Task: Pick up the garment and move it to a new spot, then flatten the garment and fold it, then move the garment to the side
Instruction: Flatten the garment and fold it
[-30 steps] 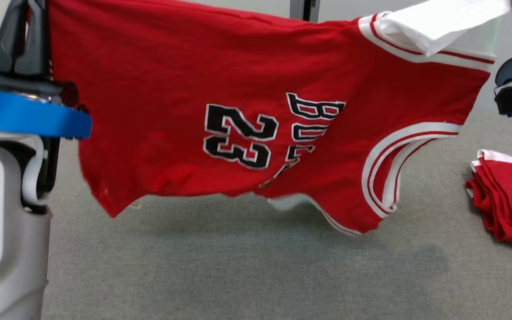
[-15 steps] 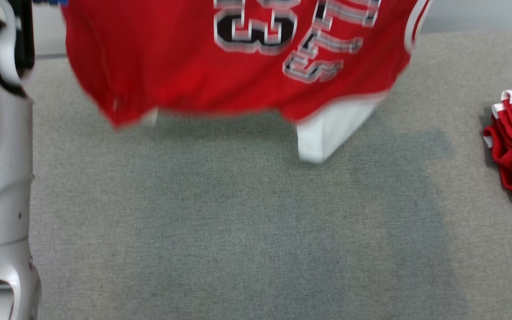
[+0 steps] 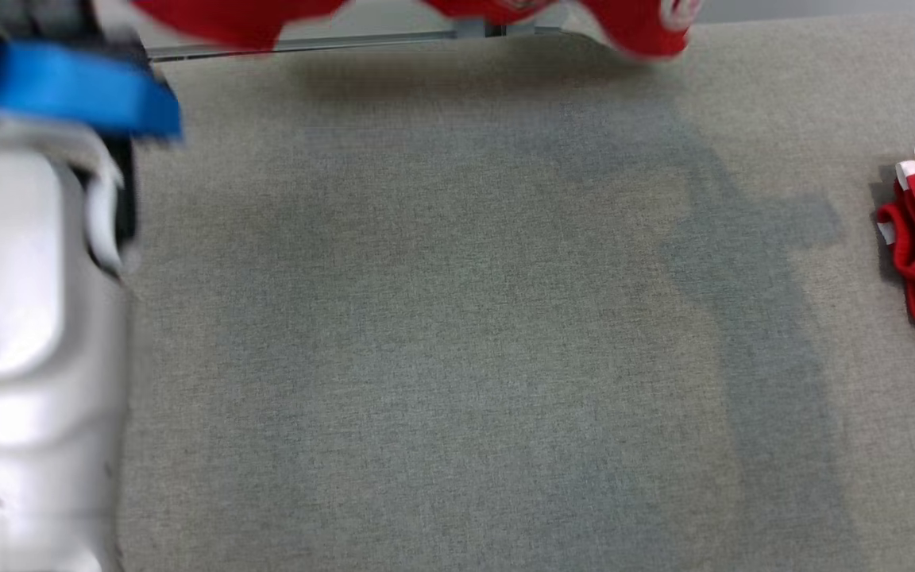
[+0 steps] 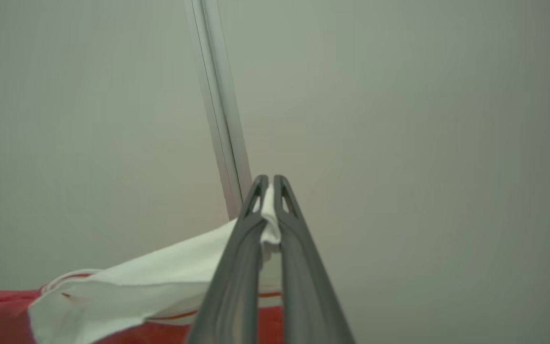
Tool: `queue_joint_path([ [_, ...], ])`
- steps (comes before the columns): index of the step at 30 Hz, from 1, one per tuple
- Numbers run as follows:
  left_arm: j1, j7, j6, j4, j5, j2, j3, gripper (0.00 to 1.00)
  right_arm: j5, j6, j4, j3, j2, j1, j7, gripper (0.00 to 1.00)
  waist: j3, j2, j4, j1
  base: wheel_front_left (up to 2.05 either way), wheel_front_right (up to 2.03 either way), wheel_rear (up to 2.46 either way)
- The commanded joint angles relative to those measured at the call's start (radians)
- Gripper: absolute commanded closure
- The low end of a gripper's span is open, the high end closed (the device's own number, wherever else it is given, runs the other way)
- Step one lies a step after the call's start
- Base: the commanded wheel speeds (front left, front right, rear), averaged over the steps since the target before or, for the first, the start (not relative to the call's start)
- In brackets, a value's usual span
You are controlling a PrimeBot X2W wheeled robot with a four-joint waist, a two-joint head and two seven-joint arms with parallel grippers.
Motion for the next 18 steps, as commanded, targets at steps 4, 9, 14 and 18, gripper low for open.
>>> queue_joint_path([
  [4,0.229,-0.004,-0.001,0.005,-0.03,-0.053,0.049,1.0,0.091,0.0,-0.073,-0.002,-0.015,0.268,-0.005,1.0,-0.023,0.0,-0.005,-0.0002,0.0,0.0,0.0],
  [9,0.487,-0.004,-0.032,0.027,-0.033,-0.117,0.068,1.0,0.176,0.0,-0.159,-0.033,0.007,0.609,-0.006,1.0,-0.07,0.0,-0.007,-0.0002,0.0,0.0,0.0],
  [14,0.676,-0.004,-0.031,0.016,-0.056,-0.149,0.117,1.0,0.213,0.0,-0.196,-0.037,0.039,0.856,-0.006,1.0,-0.138,0.0,-0.016,-0.0002,0.0,0.0,0.0],
  [18,0.79,-0.004,-0.023,-0.006,-0.083,-0.157,0.144,1.0,0.209,0.0,-0.203,-0.028,0.058,0.98,-0.006,1.0,-0.192,0.0,-0.021,-0.0002,0.0,0.0,0.0],
])
